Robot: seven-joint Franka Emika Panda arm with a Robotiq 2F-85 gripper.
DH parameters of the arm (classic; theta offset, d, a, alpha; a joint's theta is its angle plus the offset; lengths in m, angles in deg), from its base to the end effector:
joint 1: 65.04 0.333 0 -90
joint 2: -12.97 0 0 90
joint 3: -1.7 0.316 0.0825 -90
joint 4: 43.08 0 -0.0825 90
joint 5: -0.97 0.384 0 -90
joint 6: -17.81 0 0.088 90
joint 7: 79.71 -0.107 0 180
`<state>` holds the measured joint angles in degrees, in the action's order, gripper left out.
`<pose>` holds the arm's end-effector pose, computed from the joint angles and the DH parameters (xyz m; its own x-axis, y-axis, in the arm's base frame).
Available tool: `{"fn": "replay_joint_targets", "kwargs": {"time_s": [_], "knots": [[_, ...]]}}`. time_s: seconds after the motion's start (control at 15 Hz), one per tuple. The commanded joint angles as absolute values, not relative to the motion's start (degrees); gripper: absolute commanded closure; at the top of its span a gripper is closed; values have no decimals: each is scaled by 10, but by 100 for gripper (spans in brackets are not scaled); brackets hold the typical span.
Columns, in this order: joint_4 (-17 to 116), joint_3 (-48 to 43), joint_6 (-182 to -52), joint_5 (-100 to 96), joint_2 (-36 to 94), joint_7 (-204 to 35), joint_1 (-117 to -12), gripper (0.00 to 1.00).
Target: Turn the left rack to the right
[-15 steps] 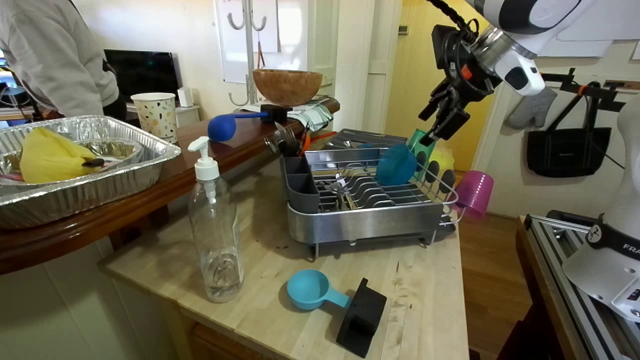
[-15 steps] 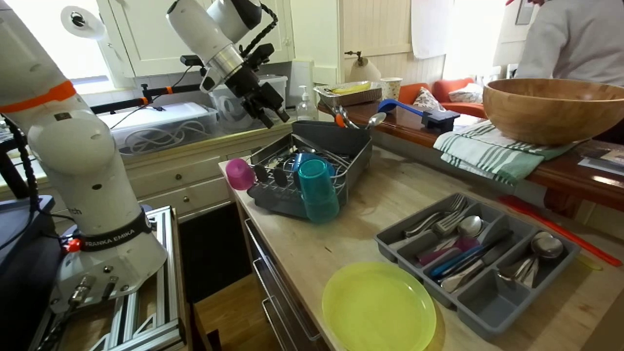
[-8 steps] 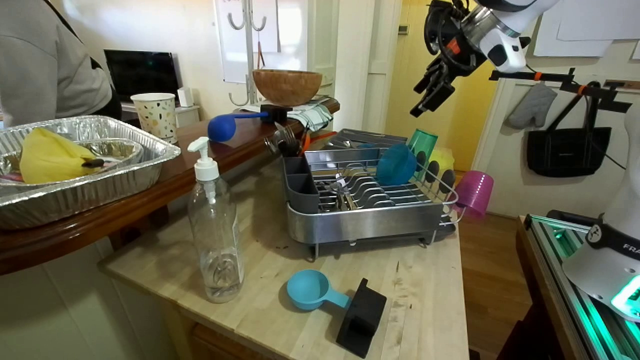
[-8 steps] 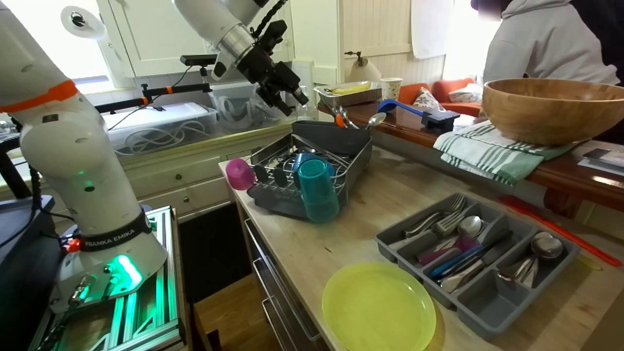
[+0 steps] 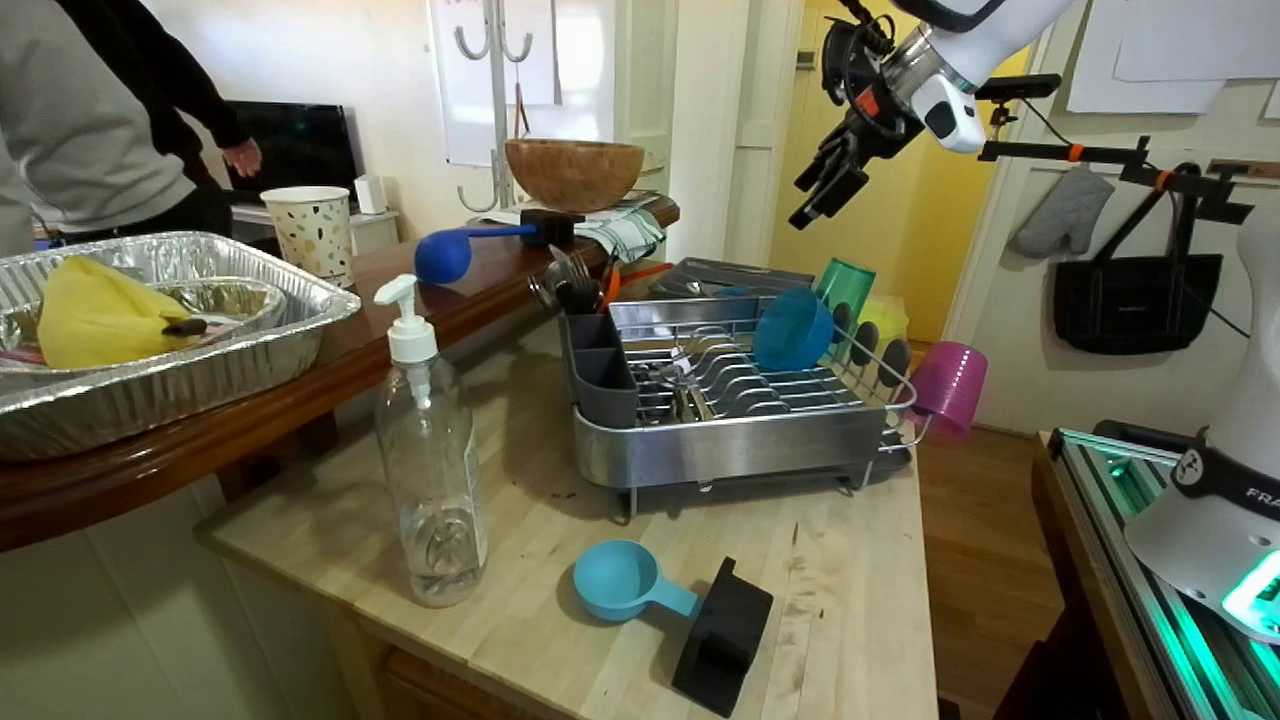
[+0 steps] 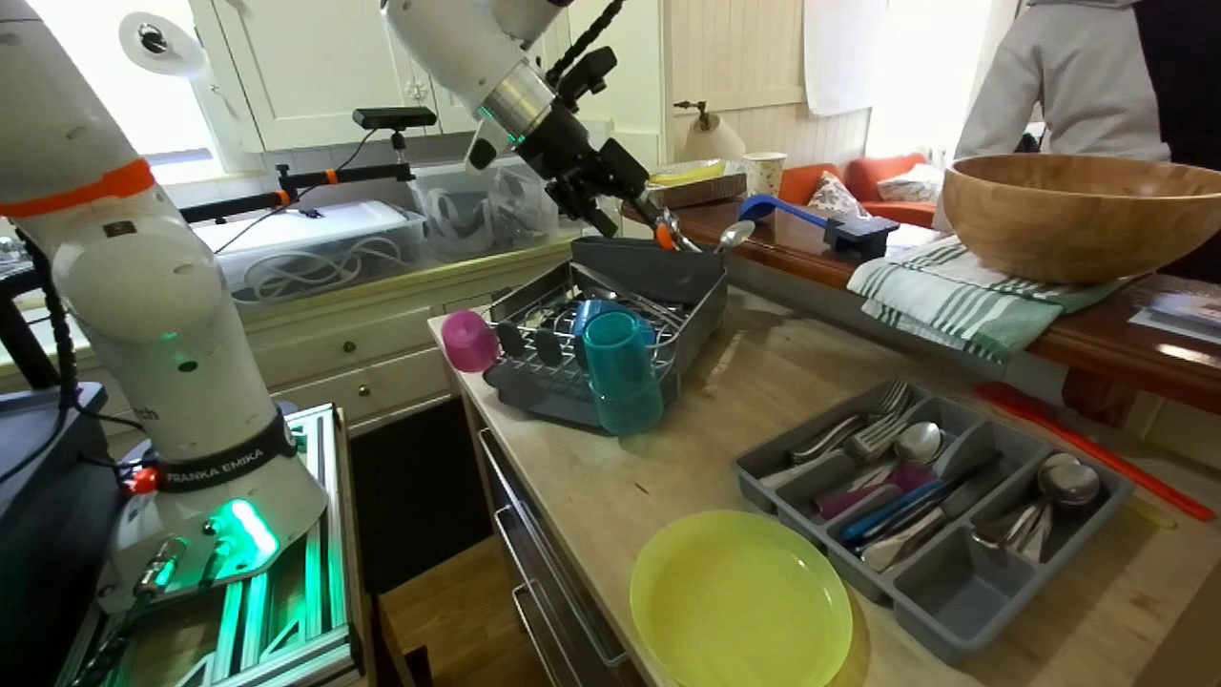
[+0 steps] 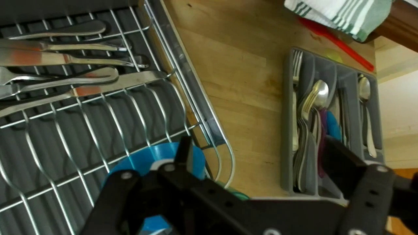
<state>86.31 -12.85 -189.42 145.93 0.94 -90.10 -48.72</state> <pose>0.3979 -0.0639 0.4318 -0.7674 -0.3550 -0.5339 -0.1619 0.9130 -0.3745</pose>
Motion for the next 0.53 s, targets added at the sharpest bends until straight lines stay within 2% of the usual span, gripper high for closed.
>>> {"fn": "replay_joint_targets", "kwargs": {"time_s": [0.0,0.2,0.47], "knots": [[869,-167,-1878,1459,15,-901,-447,0],[879,-218,-1864,1458,25,-902,-387,0],[878,-206,-1855,1427,25,-925,-402,0]]}}
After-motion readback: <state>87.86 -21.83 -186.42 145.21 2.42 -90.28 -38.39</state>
